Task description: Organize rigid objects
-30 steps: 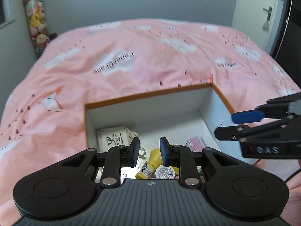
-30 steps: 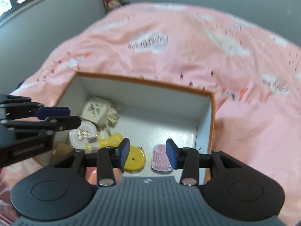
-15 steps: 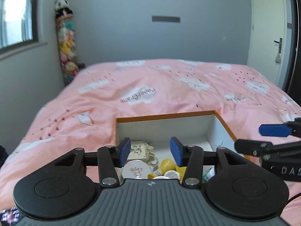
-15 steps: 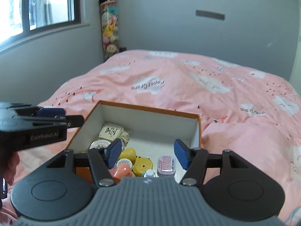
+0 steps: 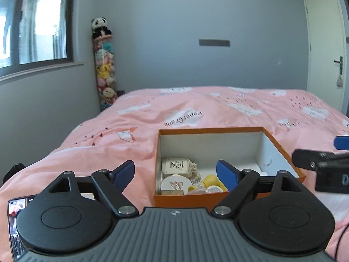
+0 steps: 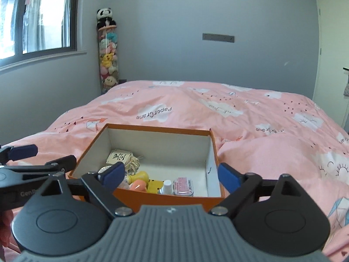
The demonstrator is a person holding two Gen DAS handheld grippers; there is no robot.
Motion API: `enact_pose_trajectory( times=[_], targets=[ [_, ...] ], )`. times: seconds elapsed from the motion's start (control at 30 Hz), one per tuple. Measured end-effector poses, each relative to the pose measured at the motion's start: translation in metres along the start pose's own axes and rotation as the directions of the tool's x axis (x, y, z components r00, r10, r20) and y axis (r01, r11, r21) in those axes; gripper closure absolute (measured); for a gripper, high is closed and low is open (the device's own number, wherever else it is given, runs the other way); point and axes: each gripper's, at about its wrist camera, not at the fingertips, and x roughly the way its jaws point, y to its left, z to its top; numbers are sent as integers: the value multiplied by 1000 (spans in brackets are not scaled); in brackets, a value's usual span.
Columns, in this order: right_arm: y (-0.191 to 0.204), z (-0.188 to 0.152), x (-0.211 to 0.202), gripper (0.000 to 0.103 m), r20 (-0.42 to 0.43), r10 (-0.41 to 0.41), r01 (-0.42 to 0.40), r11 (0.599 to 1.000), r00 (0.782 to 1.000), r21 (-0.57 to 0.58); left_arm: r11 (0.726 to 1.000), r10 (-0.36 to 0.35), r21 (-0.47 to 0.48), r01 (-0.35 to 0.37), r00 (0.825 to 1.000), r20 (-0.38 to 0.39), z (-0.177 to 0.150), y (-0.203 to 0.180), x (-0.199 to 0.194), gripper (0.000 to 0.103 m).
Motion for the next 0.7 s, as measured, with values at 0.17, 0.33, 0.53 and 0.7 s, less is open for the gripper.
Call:
enact_pose_trajectory(
  times=[0.17, 0.33, 0.53, 0.7],
  targets=[
    [6, -18, 6, 6, -25, 9, -10, 999, 1000, -54, 1000, -24, -22, 22, 996, -91, -12, 0, 10, 0],
    [-1, -25, 25, 6, -119, -8, 6, 1000, 993, -14, 999, -33, -11, 31, 986, -161, -26, -4, 20, 0],
    [-12, -36, 36, 6, -176, -9, 17, 999, 984, 44, 999, -52, -15, 50, 979, -197, -35, -8, 23, 0],
    [-11, -39, 43, 6, -196, 1, 8, 999, 981, 44, 998, -58, -23, 55, 975, -215, -36, -7, 25, 0]
  ],
)
